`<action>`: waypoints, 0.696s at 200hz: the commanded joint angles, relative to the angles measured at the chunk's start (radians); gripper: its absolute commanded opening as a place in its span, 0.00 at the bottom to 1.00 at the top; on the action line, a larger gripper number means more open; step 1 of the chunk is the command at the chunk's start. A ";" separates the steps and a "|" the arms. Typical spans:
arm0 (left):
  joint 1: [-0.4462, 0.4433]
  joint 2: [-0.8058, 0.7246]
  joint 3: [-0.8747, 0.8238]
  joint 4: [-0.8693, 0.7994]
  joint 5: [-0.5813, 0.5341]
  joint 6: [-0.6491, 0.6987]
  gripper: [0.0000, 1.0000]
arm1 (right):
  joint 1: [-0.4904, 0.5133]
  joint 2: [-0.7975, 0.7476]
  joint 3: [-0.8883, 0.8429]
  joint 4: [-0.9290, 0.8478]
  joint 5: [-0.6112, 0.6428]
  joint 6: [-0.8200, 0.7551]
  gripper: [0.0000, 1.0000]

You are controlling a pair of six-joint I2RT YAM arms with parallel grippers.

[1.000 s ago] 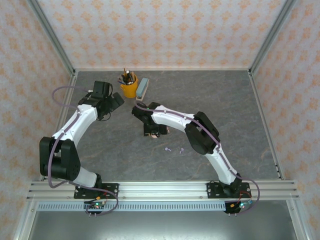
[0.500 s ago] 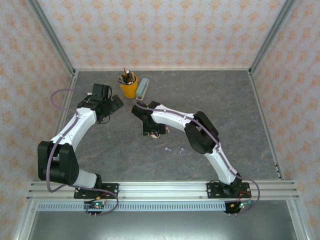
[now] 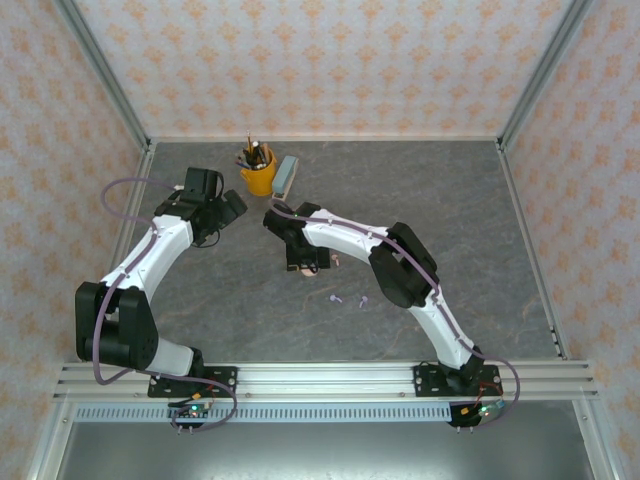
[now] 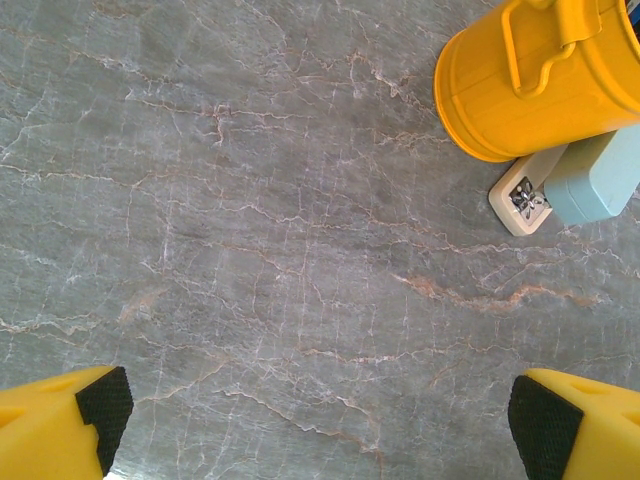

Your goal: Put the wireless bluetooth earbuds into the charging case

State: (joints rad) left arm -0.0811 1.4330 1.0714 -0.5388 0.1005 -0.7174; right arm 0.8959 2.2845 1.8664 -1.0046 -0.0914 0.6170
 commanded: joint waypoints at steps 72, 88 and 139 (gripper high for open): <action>-0.005 -0.014 0.009 -0.007 -0.003 -0.002 1.00 | -0.014 -0.007 -0.045 0.010 -0.013 0.023 0.56; -0.005 -0.017 0.003 0.000 0.003 -0.003 1.00 | -0.015 -0.014 -0.051 0.013 -0.010 0.023 0.54; -0.005 -0.026 -0.022 0.035 0.018 -0.004 1.00 | -0.018 -0.058 -0.086 0.038 -0.013 0.037 0.52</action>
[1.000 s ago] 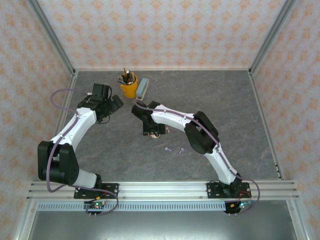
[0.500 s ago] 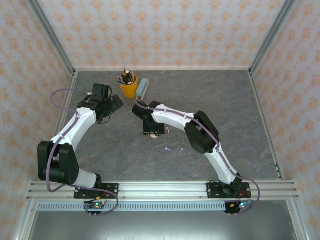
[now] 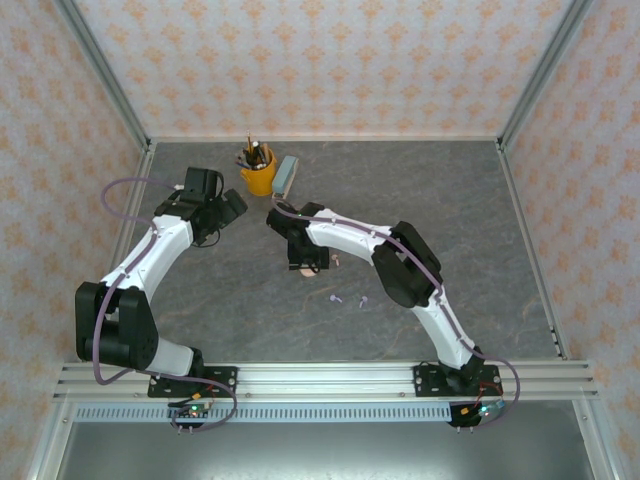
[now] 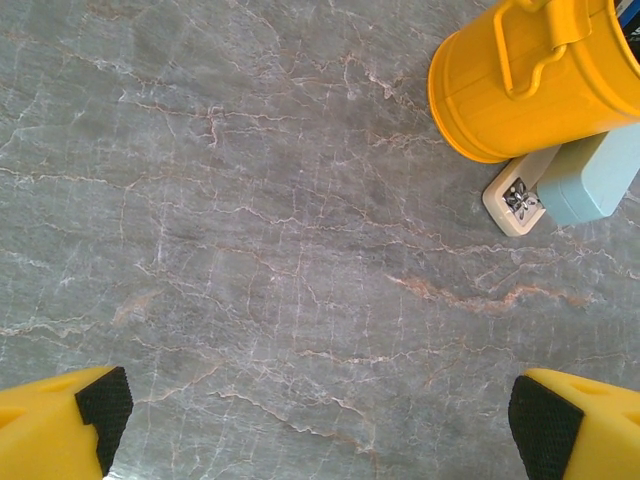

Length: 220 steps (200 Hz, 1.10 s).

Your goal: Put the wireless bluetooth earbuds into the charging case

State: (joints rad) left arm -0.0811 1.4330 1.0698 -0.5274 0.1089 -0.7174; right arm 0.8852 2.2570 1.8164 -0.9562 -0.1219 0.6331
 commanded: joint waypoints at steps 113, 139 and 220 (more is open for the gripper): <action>-0.006 -0.029 -0.070 0.091 0.034 -0.009 1.00 | -0.028 -0.116 -0.051 -0.006 0.038 0.029 0.52; -0.006 -0.036 -0.091 0.116 0.043 -0.010 0.99 | -0.039 -0.131 -0.048 -0.001 0.040 0.032 0.53; -0.009 -0.124 -0.323 0.424 0.162 -0.035 0.99 | -0.094 -0.143 -0.029 0.015 0.050 0.046 0.53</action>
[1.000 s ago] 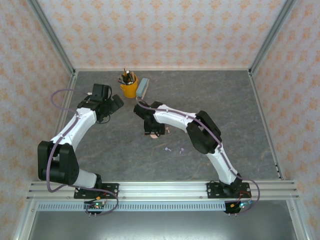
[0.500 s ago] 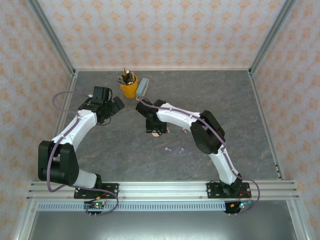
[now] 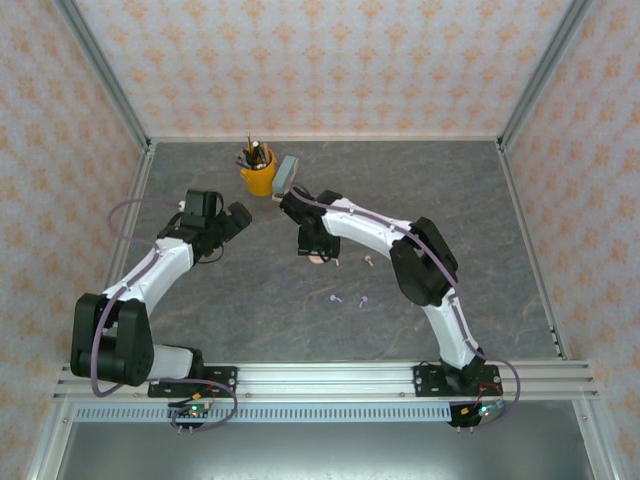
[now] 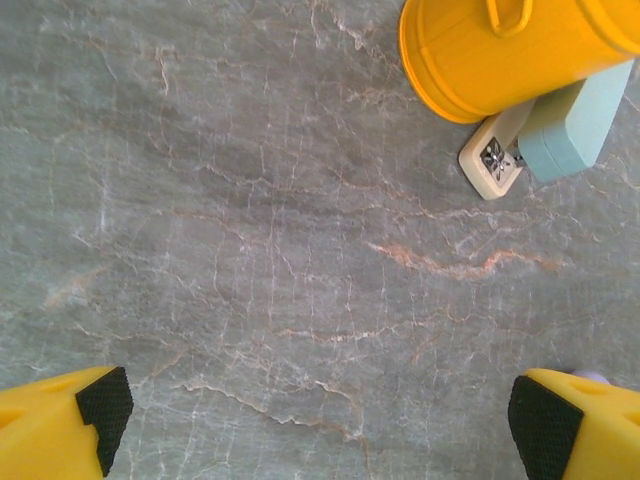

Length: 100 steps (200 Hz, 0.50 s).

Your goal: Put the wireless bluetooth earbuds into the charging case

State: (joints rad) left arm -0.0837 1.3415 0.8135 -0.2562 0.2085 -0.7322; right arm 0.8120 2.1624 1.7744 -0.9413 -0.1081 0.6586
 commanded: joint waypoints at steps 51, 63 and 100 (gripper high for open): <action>-0.009 -0.035 -0.224 0.457 0.220 -0.069 0.99 | -0.066 -0.062 0.013 0.021 0.023 0.035 0.53; -0.012 -0.034 -0.259 0.531 0.246 -0.077 0.99 | -0.076 -0.068 0.011 0.030 0.016 0.041 0.53; -0.033 -0.016 -0.350 0.732 0.311 -0.064 0.99 | -0.109 -0.071 0.012 0.057 -0.020 0.065 0.53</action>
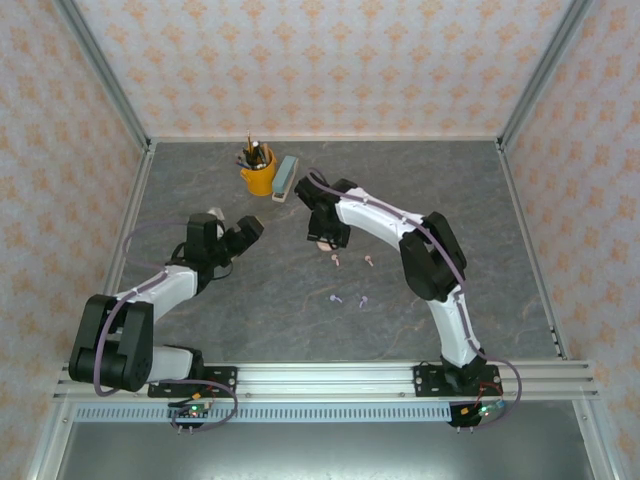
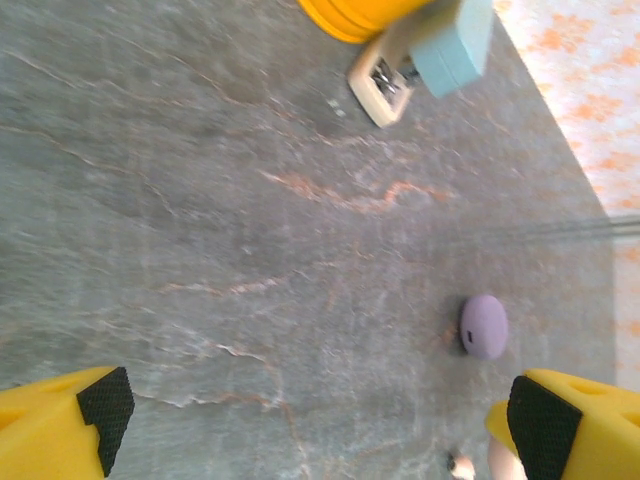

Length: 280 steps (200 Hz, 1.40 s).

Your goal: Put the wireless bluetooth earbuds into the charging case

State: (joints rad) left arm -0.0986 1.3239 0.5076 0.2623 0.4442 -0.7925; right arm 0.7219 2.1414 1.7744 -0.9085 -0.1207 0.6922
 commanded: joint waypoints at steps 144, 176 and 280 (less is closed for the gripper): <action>-0.224 0.155 -0.098 0.459 0.085 0.133 0.96 | -0.047 -0.047 0.037 0.081 -0.113 0.117 0.53; -0.252 0.185 -0.100 0.492 0.079 0.136 0.95 | -0.048 -0.041 0.032 0.101 -0.142 0.143 0.53; -0.289 0.271 -0.091 0.595 0.053 0.110 0.93 | -0.047 -0.048 -0.027 0.165 -0.201 0.205 0.53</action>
State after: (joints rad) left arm -0.3767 1.5795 0.4149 0.7925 0.5163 -0.6830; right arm 0.6815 2.1269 1.7664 -0.7635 -0.3126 0.8688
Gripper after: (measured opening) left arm 0.928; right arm 0.533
